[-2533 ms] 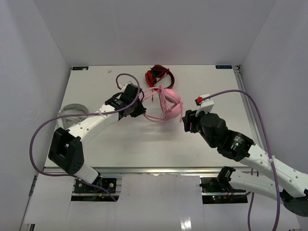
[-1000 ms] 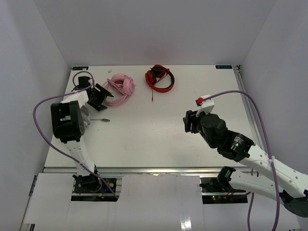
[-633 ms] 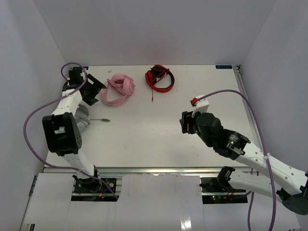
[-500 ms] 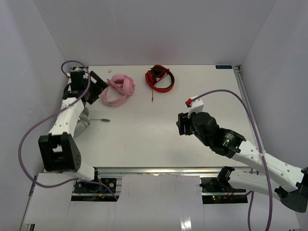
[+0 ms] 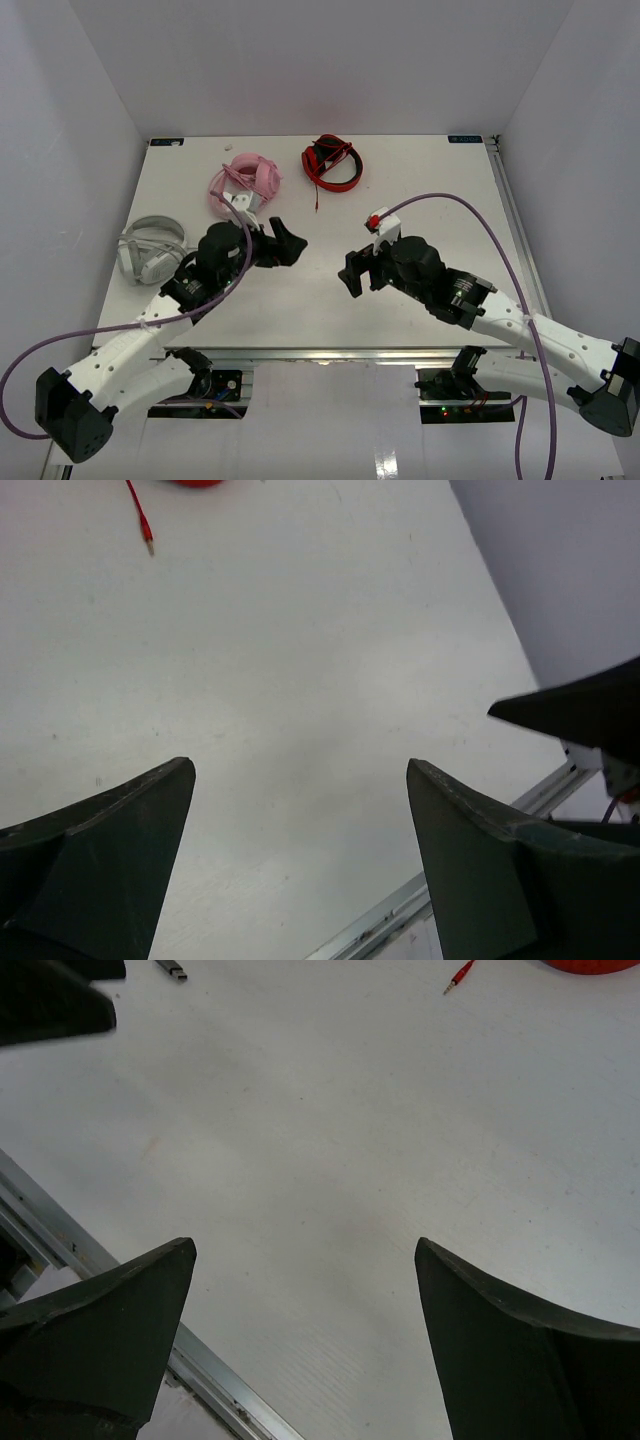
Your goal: Wrap the headphones
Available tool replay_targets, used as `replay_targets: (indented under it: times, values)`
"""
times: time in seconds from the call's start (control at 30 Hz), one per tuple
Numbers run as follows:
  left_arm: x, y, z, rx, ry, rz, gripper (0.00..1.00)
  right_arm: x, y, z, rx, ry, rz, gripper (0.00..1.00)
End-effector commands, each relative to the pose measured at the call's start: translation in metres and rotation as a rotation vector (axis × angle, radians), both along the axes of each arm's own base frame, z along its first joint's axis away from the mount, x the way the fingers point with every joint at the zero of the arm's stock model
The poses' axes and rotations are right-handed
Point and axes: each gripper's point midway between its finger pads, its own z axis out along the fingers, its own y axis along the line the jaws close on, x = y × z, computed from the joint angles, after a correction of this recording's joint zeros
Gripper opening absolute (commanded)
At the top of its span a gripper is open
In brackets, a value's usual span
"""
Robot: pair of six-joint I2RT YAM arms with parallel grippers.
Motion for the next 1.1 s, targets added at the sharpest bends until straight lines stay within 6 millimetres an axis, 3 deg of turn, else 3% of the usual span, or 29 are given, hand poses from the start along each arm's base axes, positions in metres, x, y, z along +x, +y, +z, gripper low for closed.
replay_targets:
  times: [0.0,0.2,0.3,0.7,1.07]
  values:
    - [-0.012,-0.002,0.006,0.011,-0.15,-0.016,0.98,0.011,0.004,0.021,0.1,-0.072,-0.039,0.95]
    - [-0.045,-0.014,0.007,0.084,-0.198,-0.045,0.98,0.018,-0.007,0.028,0.141,-0.1,-0.117,0.9]
    - [-0.046,-0.005,-0.006,0.144,-0.214,0.013,0.98,0.018,-0.009,0.03,0.152,-0.106,-0.131,0.9]
    - [-0.036,0.015,-0.009,0.168,-0.225,0.132,0.98,0.017,-0.017,0.039,0.187,-0.129,-0.152,0.9]
    - [-0.039,0.018,-0.005,0.149,-0.23,0.135,0.98,0.013,-0.017,0.042,0.187,-0.13,-0.126,0.91]
